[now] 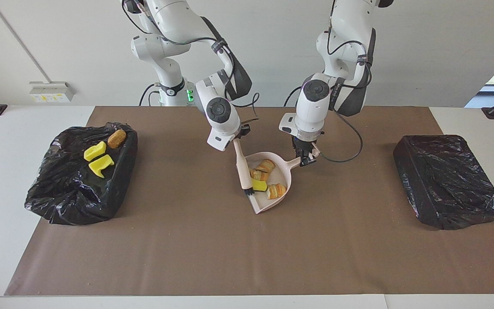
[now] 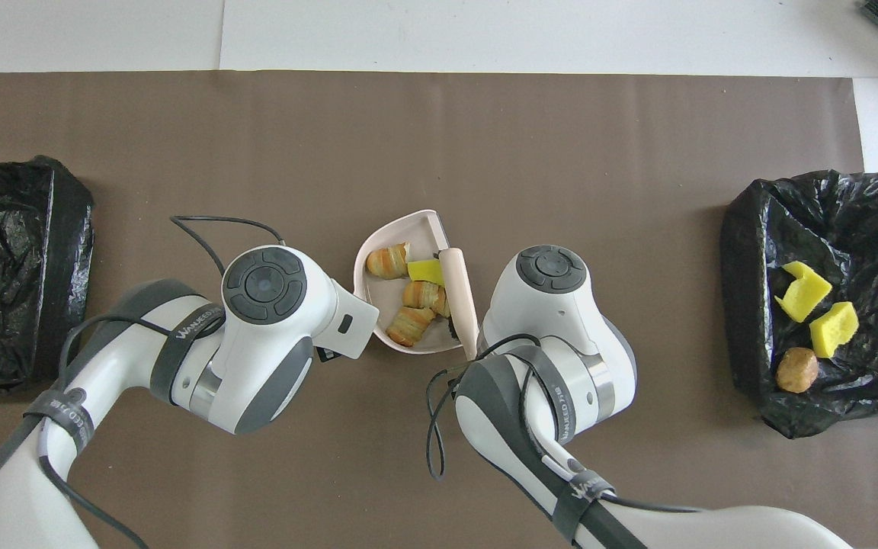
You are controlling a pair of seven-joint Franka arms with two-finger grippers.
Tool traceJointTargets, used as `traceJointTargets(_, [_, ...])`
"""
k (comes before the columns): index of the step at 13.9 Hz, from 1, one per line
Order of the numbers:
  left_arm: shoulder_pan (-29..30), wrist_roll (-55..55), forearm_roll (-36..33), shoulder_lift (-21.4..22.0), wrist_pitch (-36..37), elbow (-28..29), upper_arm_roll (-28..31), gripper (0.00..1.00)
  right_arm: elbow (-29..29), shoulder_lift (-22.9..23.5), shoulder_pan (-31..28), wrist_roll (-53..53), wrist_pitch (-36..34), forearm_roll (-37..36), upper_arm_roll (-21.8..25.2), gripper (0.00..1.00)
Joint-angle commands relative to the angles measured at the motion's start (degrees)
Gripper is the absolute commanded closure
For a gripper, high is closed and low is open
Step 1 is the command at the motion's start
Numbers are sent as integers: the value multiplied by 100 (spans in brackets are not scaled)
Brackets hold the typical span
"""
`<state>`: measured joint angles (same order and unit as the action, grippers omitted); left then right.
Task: Sweep and dump trash in bin
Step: 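Sweep the yellow sponge toward the dustpan with the right gripper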
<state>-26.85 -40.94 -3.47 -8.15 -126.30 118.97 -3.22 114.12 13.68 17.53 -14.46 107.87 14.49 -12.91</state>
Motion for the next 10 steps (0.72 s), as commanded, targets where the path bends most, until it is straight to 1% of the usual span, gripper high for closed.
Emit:
traceJointTargets(1, [110, -54, -14, 138, -140, 214, -12, 100, -258, -189, -48, -758, -379, -498, -36, 100])
traceJointTargets(4, [110, -80, -14, 138, -140, 205, -12, 100, -233, -619, -136, -1189, -766, -596, -27, 100])
traceJointTargets(7, [215, -159, -14, 112, -149, 188, -21, 100, 21, -1321, -57, -1682, -1442, -588, -80, 100])
traceJointTargets(8, [216, -386, -14, 112, -201, 188, -21, 100, 214, -1498, 48, -1805, -1461, -588, -89, 100])
traceJointTargets(9, [224, -684, -5, 112, -210, 205, -21, 100, 511, -1647, 171, -1858, -1331, -570, -80, 100])
traceJointTargets(10, [259, -878, -5, 120, -210, 214, -21, 100, 732, -1736, 163, -1685, -1060, -535, -80, 100])
